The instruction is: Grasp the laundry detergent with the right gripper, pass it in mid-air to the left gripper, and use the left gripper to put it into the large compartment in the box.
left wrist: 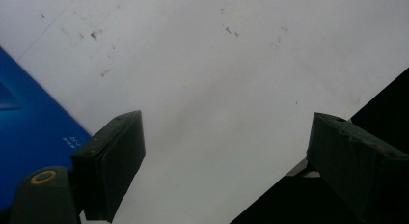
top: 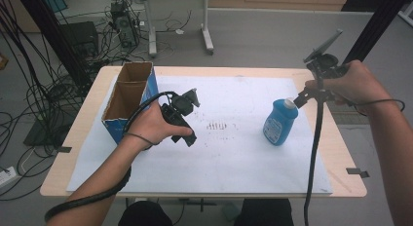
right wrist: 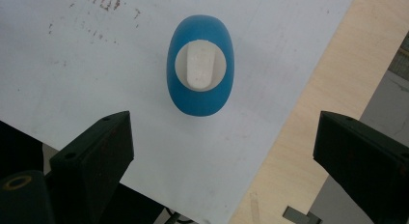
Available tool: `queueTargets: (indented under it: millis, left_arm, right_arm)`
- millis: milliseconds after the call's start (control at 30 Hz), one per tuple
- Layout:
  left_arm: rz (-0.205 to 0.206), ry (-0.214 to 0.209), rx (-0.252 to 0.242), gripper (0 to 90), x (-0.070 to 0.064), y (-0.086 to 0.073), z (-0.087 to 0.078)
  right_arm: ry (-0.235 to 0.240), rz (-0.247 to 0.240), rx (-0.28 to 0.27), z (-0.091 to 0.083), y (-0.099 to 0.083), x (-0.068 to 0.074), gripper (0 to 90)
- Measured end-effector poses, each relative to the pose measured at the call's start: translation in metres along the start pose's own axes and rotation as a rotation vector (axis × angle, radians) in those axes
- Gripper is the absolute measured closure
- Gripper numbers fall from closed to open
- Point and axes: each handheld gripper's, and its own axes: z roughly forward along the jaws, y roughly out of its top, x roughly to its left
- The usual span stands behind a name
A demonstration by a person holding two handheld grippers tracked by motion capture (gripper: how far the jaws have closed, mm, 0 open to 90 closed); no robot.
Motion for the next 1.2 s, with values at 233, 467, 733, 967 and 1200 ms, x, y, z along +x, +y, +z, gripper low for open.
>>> queueTargets:
  millis: [233, 467, 733, 967, 1200]
  left_arm:
    - [0.001, -0.008, 0.000, 13.8, -0.003, 0.000, 0.003]
    - [0.000, -0.013, -0.002, 13.7, -0.005, 0.001, 0.004]
    - [0.003, -0.015, 0.004, 13.7, -0.005, 0.000, 0.007]
    - [0.003, -0.021, 0.002, 13.7, -0.005, -0.001, 0.007]
    - [0.003, -0.026, 0.000, 13.7, -0.006, -0.001, 0.008]
  right_arm:
    - [-0.002, 0.001, -0.007, 0.010, -0.009, -0.001, 6.5]
    - [0.013, 0.022, -0.033, 0.023, -0.021, -0.002, 6.2]
    - [0.021, 0.027, -0.039, 0.035, -0.033, -0.002, 5.7]
    - [0.019, 0.030, -0.063, 0.043, -0.043, -0.001, 5.7]
    - [0.010, 0.035, -0.101, 0.052, -0.052, 0.000, 5.9]
